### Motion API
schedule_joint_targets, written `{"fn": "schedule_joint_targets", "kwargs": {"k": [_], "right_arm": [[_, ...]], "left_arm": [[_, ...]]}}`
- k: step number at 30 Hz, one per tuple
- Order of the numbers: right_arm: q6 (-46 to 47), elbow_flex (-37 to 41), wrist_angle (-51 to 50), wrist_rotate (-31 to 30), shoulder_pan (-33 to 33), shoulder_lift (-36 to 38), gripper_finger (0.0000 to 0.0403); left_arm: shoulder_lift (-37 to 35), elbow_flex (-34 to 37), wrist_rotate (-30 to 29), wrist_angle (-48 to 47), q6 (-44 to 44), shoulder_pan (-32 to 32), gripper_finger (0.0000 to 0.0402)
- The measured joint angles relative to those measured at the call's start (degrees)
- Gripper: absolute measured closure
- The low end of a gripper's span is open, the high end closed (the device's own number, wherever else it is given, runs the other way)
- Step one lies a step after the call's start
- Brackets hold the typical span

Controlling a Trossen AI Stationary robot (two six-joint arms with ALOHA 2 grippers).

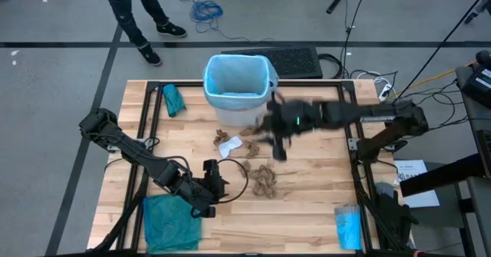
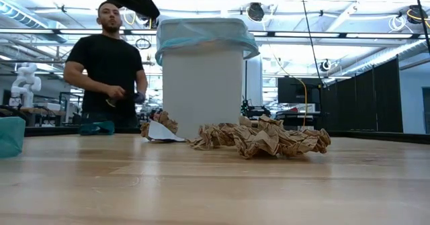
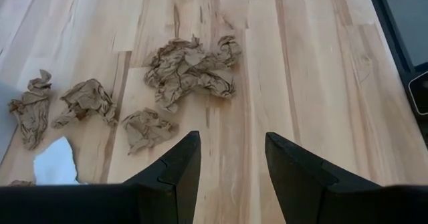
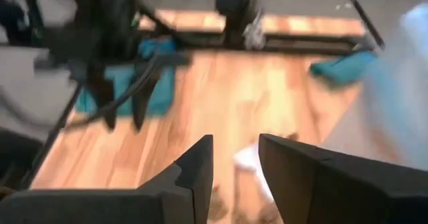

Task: Place trash/remove bag and relplace
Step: Put the brown paper into the blue trash bag inside the white trash bin

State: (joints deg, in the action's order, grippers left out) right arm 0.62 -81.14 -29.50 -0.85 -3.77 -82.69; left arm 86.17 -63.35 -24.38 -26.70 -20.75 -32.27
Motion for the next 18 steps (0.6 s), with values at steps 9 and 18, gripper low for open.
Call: {"fn": "schedule_joint_targets", "kwargs": {"k": [9,18], "right_arm": [[9.77,23.77,28.57,-12.51,-14.49,2.99,0.0303],[16.83,34.09,42.99,-16.17,-21.34,3.88,0.0303]], "left_arm": [[-0.02,0.00,-0.11,4.06,0.84,0.38,0.0237],[-0.02,0.00,-0.15,9.15,1.84,3.26,0.0237]]}}
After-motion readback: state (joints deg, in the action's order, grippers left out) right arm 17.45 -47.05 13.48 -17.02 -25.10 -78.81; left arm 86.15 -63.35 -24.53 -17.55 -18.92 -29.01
